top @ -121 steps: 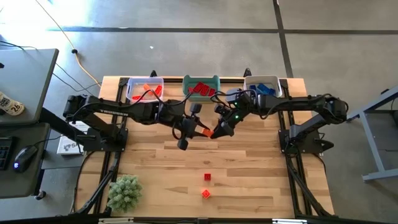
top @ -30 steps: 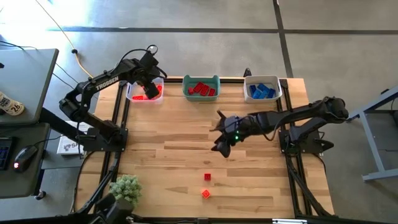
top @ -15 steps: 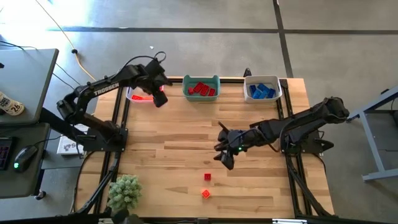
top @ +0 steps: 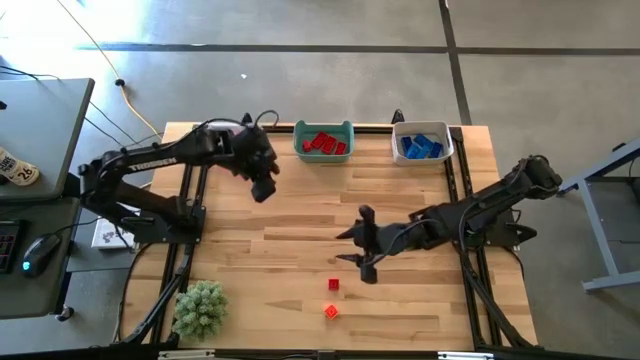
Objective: Sort & place blocks by color
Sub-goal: Put the red game piece into the green bin
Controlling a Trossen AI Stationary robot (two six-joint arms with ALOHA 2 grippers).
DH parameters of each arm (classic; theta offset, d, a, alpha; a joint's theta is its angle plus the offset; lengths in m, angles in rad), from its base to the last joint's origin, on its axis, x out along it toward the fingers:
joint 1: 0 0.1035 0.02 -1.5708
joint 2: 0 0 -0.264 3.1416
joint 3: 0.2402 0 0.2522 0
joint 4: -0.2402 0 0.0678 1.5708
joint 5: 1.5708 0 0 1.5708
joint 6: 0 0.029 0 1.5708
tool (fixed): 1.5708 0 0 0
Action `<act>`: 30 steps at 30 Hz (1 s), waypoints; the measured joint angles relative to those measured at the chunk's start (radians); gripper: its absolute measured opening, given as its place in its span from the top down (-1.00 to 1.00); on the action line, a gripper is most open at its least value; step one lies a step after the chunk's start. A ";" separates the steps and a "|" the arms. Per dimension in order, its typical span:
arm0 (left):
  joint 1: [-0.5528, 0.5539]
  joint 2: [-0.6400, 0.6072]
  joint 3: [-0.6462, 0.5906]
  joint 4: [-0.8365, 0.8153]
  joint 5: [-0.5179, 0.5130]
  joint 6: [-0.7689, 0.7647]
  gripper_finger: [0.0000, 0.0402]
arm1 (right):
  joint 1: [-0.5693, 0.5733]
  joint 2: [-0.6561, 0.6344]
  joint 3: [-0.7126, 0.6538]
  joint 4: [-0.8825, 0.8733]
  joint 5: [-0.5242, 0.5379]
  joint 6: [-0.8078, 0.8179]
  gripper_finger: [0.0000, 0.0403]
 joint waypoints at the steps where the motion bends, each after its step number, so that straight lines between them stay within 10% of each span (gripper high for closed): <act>1: -0.023 -0.009 0.000 0.000 0.000 -0.014 0.08 | 0.003 0.000 0.000 0.036 0.005 -0.022 -0.06; 30: -0.235 -0.046 0.000 -0.022 -0.098 -0.217 0.08 | 0.090 0.224 0.000 0.201 -0.093 0.029 -0.06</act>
